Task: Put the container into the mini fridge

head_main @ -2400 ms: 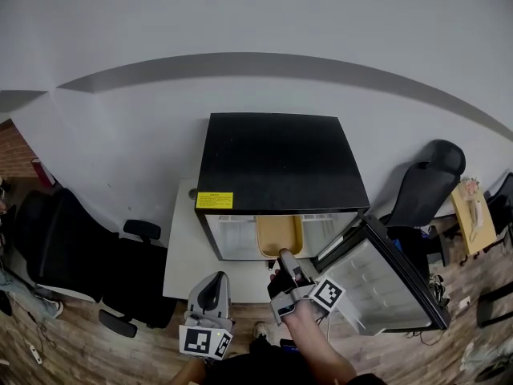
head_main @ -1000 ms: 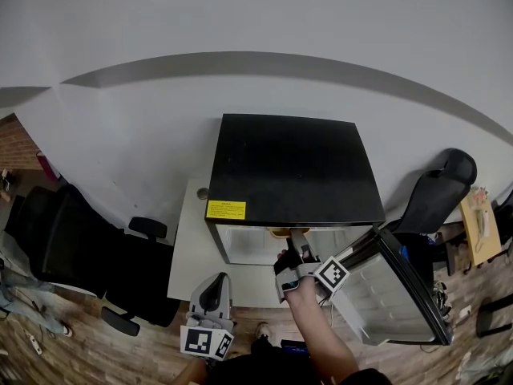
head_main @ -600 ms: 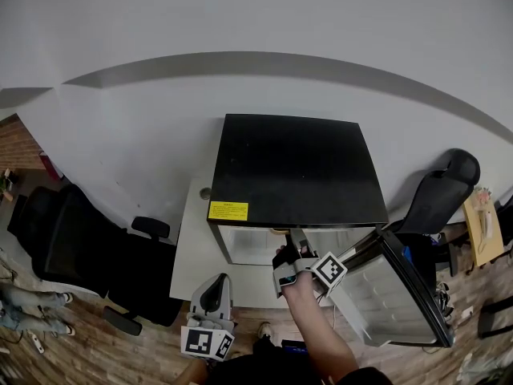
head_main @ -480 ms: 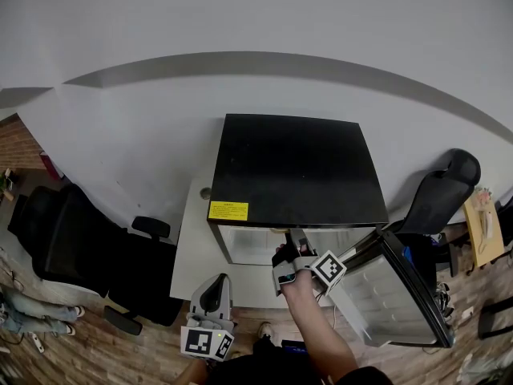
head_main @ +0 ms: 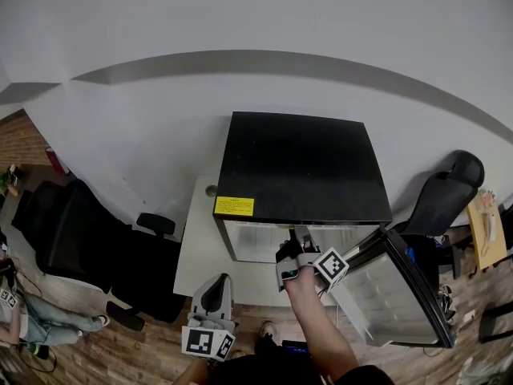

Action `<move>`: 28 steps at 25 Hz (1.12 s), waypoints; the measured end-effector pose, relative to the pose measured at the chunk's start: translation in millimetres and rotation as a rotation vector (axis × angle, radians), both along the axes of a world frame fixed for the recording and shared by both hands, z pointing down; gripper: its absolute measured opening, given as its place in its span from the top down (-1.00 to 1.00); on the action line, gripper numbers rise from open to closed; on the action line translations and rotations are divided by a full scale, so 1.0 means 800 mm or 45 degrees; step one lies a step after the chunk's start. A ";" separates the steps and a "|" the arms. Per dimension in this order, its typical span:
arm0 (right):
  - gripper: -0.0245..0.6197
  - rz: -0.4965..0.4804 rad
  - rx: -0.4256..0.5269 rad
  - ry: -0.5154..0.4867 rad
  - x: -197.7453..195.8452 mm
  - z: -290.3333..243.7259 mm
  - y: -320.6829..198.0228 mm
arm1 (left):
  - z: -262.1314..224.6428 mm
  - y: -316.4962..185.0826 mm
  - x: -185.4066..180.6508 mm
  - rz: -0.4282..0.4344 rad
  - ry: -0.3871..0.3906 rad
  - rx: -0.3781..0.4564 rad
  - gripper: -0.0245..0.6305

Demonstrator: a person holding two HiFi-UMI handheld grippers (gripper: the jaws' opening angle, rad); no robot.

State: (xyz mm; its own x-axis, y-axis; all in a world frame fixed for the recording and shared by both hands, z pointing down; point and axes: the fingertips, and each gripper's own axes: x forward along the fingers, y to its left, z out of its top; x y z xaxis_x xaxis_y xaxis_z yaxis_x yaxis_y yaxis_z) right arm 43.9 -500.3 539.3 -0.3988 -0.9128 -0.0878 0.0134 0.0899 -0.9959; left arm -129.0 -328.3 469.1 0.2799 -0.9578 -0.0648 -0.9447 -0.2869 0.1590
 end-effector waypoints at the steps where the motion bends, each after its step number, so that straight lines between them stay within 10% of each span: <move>1: 0.08 0.000 0.005 -0.004 0.000 -0.001 0.002 | 0.000 0.003 -0.001 -0.001 0.001 0.001 0.90; 13: 0.08 0.008 0.076 0.139 -0.004 -0.009 0.057 | -0.007 0.058 -0.018 0.019 0.007 0.024 0.90; 18: 0.09 -0.059 0.139 0.452 -0.019 -0.010 0.125 | -0.008 0.098 -0.024 0.064 0.019 0.033 0.90; 22: 0.60 -0.047 0.106 0.725 -0.014 0.012 0.196 | -0.003 0.137 -0.023 0.123 0.028 0.028 0.90; 28: 0.82 -0.035 0.101 1.045 -0.001 0.022 0.292 | 0.000 0.195 -0.019 0.206 0.022 0.013 0.90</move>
State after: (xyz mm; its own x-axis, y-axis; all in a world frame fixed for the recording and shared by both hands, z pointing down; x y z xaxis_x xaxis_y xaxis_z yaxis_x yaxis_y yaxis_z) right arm 43.0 -267.0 557.0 -0.3866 -0.9050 0.1775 -0.7123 0.1708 -0.6808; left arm -144.2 -172.1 469.1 0.4293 -0.8996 -0.0806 -0.8831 -0.4368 0.1711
